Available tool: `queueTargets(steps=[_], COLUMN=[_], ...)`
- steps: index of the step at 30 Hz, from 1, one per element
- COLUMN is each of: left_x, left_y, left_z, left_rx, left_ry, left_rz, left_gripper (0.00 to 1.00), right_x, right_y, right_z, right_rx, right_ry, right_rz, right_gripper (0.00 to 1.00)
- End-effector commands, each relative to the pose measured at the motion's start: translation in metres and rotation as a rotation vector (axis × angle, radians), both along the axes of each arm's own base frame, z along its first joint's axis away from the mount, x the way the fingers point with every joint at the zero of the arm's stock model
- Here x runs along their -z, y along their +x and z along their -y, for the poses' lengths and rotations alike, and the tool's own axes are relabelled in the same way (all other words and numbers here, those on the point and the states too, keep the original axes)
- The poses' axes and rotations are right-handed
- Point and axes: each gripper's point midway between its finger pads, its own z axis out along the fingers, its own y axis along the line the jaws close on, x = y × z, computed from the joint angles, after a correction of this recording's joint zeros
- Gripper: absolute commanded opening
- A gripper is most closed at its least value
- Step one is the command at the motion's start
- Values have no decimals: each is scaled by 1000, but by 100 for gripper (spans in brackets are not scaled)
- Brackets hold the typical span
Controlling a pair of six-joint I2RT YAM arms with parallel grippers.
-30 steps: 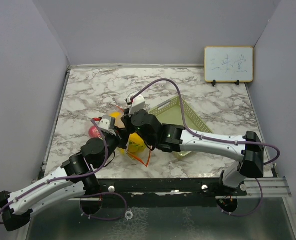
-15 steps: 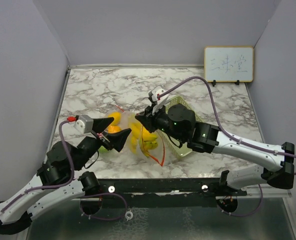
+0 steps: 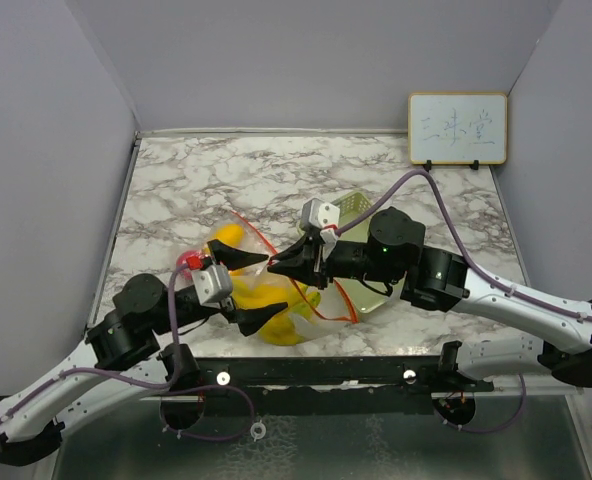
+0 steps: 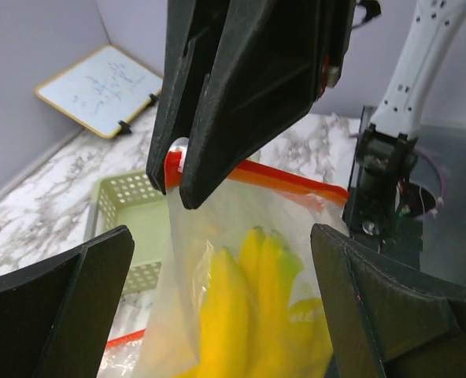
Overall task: Place the food in the zip-top bag and seal the zipper
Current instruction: Zip the zipper food storage bag at the center of the board.
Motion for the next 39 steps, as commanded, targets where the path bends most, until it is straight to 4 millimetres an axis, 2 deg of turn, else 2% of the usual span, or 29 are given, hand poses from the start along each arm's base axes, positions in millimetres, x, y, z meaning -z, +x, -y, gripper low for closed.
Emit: queueTargets(steps=[1,7,12,18,23,24,25,28,31,39], left_x=[17,14,6,6,13,13,14,12,1,-34], left_y=[-10,-16,-25,-19,-12,-10,-7,-3,0,9], left_z=[20,23,17,19,26,26,27,22,12,-36], left_rx=[121,153,176,149,136,128,118,83,38,-152], left_ry=[78,50,22,16,49,52,58,80,67,-64], left_rz=[37,30,8,-2,-26,-29,-32,-29,-34,7], left_gripper=[97,90,71,50,22,15,2,0,0,0], right_x=[-11,1,5,10,14,14,15,17,20,45], right_y=[-38,-42,-39,-40,-40,-39,-38,-32,-28,-30], right_z=[4,6,11,7,2,2,1,4,8,13], right_rx=[-222,-247,-227,-245,-255,-255,-251,-212,-181,-184], right_ry=[13,-24,-40,-54,-75,-77,-80,-87,-94,-160], right_rz=[84,87,96,91,91,92,93,97,99,64], right_gripper=[2,2,2,2,2,2,2,2,2,2])
